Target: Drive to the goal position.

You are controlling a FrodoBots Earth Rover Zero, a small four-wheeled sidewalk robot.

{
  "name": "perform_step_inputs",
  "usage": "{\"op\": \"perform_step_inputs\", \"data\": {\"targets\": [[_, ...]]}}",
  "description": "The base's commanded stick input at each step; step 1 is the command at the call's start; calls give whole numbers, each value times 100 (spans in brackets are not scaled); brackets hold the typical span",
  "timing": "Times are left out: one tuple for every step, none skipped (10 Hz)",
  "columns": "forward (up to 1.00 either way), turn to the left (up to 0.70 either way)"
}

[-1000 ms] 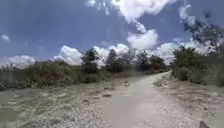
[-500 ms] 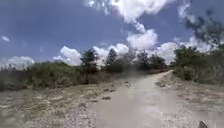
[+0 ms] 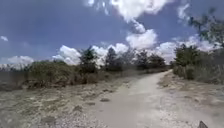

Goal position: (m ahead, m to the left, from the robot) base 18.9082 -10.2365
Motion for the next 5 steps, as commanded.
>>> {"op": "perform_step_inputs", "data": {"targets": [[45,-27],[45,-21],[45,0],[45,0],[45,0]]}}
